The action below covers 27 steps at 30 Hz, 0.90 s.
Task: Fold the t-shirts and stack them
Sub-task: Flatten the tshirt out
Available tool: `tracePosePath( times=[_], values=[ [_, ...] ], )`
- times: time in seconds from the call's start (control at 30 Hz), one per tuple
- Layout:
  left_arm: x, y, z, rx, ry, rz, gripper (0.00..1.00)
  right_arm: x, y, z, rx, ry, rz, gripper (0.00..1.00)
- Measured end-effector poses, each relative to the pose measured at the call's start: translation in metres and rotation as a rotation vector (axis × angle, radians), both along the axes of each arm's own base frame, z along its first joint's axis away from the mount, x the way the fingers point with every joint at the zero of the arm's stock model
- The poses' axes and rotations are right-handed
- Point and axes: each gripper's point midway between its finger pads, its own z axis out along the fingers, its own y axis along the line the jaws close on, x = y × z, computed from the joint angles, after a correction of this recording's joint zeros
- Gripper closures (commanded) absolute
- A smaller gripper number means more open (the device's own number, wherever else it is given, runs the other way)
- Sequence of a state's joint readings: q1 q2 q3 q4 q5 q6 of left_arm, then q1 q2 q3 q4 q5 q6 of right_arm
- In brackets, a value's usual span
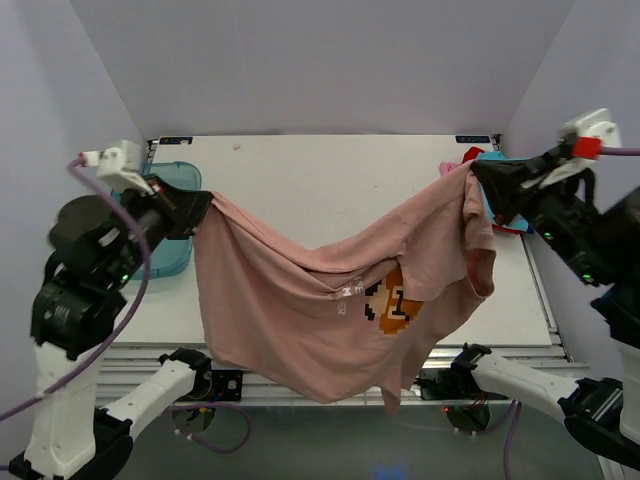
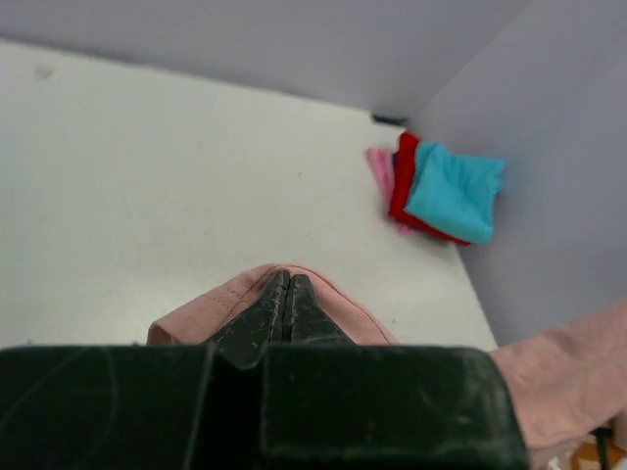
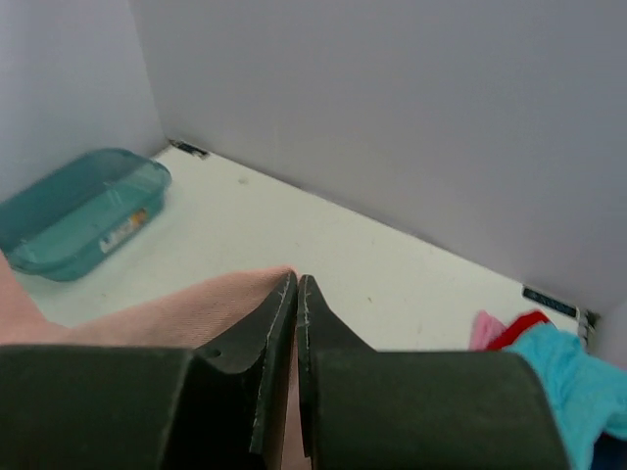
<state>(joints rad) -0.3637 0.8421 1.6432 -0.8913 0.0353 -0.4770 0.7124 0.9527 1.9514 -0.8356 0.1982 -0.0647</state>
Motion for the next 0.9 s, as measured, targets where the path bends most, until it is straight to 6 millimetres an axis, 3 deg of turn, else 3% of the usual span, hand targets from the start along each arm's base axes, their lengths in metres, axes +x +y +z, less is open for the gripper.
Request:
tracePosePath(
  times=[0.1, 0.17, 0.2, 0.23, 0.27, 0.3, 0.37, 0.43, 0.5, 0.6, 0.73, 0.83, 0.9],
  values=[
    [0.050, -0.010, -0.085, 0.082, 0.246, 0.057, 1.00, 0.042, 0.012, -0.052, -0.085, 0.087, -0.108, 0.92],
    [0.079, -0.012, -0.152, 0.158, 0.424, 0.110, 0.96, 0.077, 0.023, -0.108, -0.170, 0.159, -0.185, 0.92],
    [0.090, -0.011, -0.181, 0.195, 0.495, 0.138, 0.85, 0.091, 0.027, -0.132, -0.204, 0.185, -0.211, 0.92],
    [0.099, -0.008, -0.216, 0.244, 0.580, 0.172, 0.73, 0.105, 0.029, -0.161, -0.243, 0.215, -0.242, 0.86],
    [0.104, -0.004, -0.245, 0.288, 0.648, 0.205, 0.45, 0.125, 0.031, -0.199, -0.285, 0.254, -0.275, 0.27],
    [0.108, 0.001, -0.267, 0.319, 0.698, 0.245, 0.33, 0.137, 0.030, -0.226, -0.319, 0.289, -0.301, 0.26],
    [0.118, 0.013, -0.298, 0.390, 0.773, 0.325, 0.27, 0.163, 0.019, -0.282, -0.382, 0.373, -0.362, 0.23],
    [0.134, 0.017, -0.303, 0.424, 0.782, 0.381, 0.23, 0.183, 0.004, -0.312, -0.415, 0.434, -0.429, 0.20],
    [0.158, 0.018, -0.291, 0.434, 0.739, 0.423, 0.22, 0.193, -0.001, -0.310, -0.396, 0.420, -0.463, 0.17],
    [0.188, 0.016, -0.255, 0.408, 0.620, 0.469, 0.22, 0.197, 0.002, -0.278, -0.320, 0.329, -0.454, 0.17],
    [0.194, 0.018, -0.228, 0.387, 0.526, 0.484, 0.22, 0.187, 0.010, -0.240, -0.238, 0.253, -0.393, 0.17],
    [0.191, 0.019, -0.239, 0.403, 0.538, 0.480, 0.23, 0.179, 0.019, -0.247, -0.210, 0.274, -0.332, 0.16],
    [0.185, 0.021, -0.265, 0.439, 0.594, 0.473, 0.23, 0.171, 0.022, -0.276, -0.222, 0.332, -0.304, 0.16]
  ],
)
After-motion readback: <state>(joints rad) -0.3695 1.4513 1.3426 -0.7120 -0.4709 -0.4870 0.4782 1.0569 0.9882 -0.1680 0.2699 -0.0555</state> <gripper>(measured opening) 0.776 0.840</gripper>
